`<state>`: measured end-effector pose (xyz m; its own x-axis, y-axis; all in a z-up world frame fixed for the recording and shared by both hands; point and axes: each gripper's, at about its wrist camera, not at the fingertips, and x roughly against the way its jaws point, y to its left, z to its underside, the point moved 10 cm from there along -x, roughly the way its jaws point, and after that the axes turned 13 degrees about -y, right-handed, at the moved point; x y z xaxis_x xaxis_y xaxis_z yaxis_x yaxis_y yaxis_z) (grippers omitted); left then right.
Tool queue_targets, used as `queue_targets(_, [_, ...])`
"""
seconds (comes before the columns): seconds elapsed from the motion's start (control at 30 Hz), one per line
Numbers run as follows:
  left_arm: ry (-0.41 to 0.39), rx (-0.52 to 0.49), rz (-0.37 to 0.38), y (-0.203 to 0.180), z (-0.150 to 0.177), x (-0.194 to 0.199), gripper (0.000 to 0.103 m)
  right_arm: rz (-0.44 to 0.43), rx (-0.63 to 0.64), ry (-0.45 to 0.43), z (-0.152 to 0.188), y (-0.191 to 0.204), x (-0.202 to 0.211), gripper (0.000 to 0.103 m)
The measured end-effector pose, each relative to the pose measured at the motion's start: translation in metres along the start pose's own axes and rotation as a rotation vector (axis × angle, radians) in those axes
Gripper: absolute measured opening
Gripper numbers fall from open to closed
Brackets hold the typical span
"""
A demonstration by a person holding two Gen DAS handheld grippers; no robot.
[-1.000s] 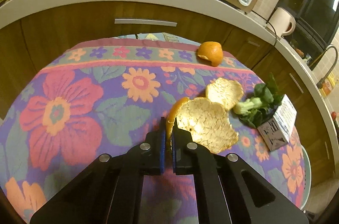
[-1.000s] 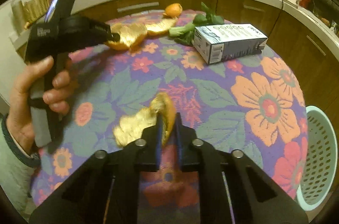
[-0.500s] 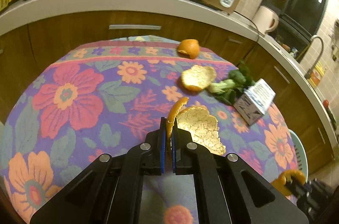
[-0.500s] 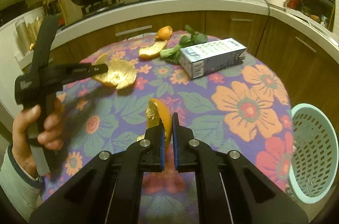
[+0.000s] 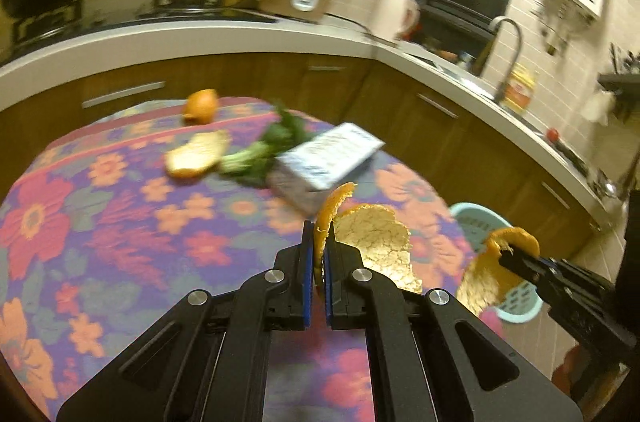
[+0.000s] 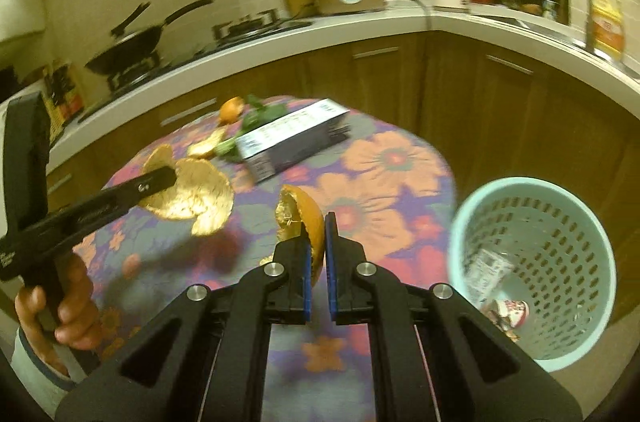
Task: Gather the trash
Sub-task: 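Carry the crust and peel over the blue basket and open both tools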
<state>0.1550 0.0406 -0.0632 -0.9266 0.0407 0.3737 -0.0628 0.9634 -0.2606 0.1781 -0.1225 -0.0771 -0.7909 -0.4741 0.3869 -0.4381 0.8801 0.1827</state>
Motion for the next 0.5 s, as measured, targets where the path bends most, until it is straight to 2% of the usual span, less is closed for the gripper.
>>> queue_targets(0.3, [0.043,-0.089,0.118,-0.088,0.008,-0.034,0.002,0.131,-0.14,-0.036,-0.001,-0.105,0.022,0.004])
queue_targets(0.5, [0.07,-0.163,0.19,-0.15,0.02,-0.062,0.002,0.222,-0.182,-0.036,0.008,-0.164,0.036,0.004])
